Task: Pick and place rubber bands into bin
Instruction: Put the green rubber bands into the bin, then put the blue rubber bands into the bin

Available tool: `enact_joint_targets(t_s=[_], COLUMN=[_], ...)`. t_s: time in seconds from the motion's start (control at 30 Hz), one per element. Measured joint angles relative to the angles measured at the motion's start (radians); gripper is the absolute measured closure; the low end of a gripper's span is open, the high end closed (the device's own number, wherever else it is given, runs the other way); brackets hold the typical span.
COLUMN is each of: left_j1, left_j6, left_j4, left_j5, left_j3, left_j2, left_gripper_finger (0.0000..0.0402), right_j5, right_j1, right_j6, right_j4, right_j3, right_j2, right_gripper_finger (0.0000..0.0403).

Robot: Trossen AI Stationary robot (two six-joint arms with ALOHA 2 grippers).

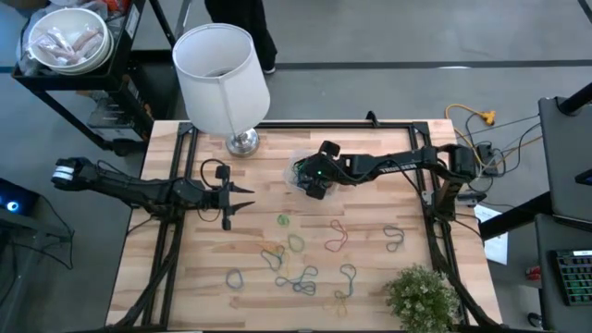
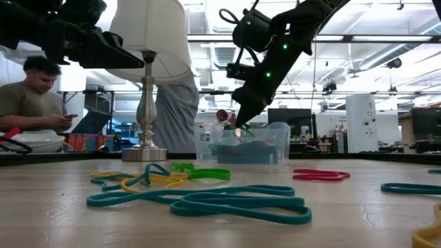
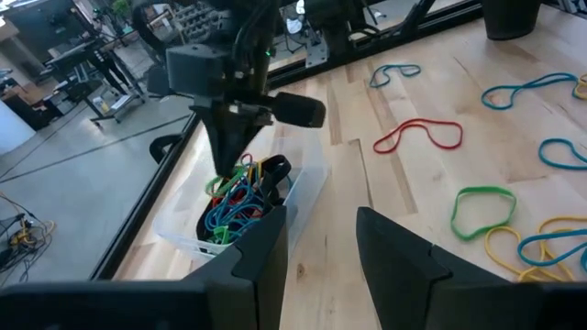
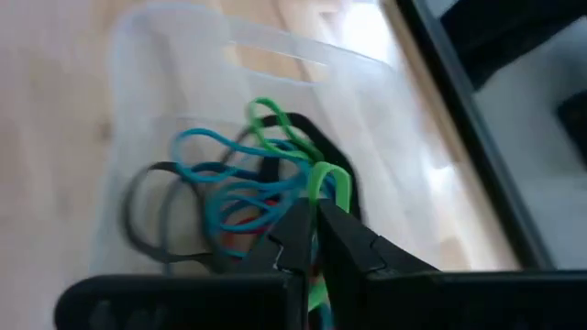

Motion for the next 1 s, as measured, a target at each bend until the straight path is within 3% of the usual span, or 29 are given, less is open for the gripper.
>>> enact_joint_targets(t_s=[0.33, 0.47, 0.63, 1.0], left_j1=[-0.001, -0.004, -0.054, -0.262], left_j6=[-0.024, -0.092, -0.195, -0.372], left_j4=[-0.024, -0.106, -0.193, -0.196], left_j5=[0.007, 0.084, 0.128, 0.118], left_j3=[0.0, 0.0, 0.0, 0.074], left_j2=[0.01, 0.032, 0.109, 0.32], left_gripper_finger=[0.0285, 0.0285, 0.0285, 0.0285], right_j5=[-0.05, -0.049, -0.052, -0.049], right_j1=[-0.002, 0.023, 0.108, 0.347], right_j6=[0.01, 0.007, -0.028, -0.024], right_j4=[-0.01, -0.062, -0.1, -0.119], right_j3=[0.0, 0.001, 0.001, 0.001], right_j2=[-0.005, -0.038, -0.088, -0.157], right_gripper_finger=[0.0288, 0.0265, 0.0257, 0.0275])
